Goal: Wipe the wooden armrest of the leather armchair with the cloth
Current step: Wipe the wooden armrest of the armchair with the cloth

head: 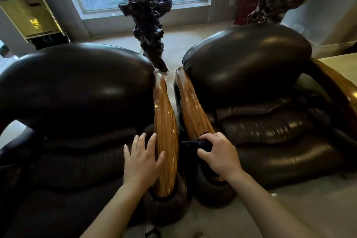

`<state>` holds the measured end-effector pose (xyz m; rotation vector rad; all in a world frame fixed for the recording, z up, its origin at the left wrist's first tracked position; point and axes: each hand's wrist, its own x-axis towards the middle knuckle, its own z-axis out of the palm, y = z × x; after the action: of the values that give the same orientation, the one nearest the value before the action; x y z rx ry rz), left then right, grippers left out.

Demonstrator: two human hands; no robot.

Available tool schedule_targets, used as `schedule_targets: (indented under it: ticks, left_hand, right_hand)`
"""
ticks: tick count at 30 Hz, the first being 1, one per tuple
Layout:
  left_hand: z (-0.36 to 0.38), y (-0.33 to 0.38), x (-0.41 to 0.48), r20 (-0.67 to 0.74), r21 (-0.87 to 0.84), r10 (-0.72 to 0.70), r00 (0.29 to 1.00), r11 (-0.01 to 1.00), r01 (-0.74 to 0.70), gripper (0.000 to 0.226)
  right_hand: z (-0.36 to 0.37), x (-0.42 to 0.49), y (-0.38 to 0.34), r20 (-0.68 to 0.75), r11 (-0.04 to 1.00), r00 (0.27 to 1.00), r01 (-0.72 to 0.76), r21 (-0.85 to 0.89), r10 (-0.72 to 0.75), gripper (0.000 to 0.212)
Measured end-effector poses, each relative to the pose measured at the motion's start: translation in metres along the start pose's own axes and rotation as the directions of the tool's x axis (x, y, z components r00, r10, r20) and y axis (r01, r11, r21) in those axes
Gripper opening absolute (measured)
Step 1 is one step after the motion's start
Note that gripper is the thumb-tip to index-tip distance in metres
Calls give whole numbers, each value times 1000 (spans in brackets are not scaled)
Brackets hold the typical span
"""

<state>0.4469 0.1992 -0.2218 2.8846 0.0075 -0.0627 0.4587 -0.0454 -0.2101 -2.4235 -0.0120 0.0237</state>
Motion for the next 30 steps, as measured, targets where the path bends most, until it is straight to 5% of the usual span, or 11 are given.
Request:
schedule_targets:
  ticks: [16,30]
  left_hand:
    - [28,-42,113,123,-9,124,985,992,-124,69]
    - [210,-30,234,108,-17,89,990,996,-88,68]
  right_hand:
    - [40,84,-14,-54,991,990,-135,-22,134,33]
    - [129,235,139,-64,990,988,-142,-17,141,38]
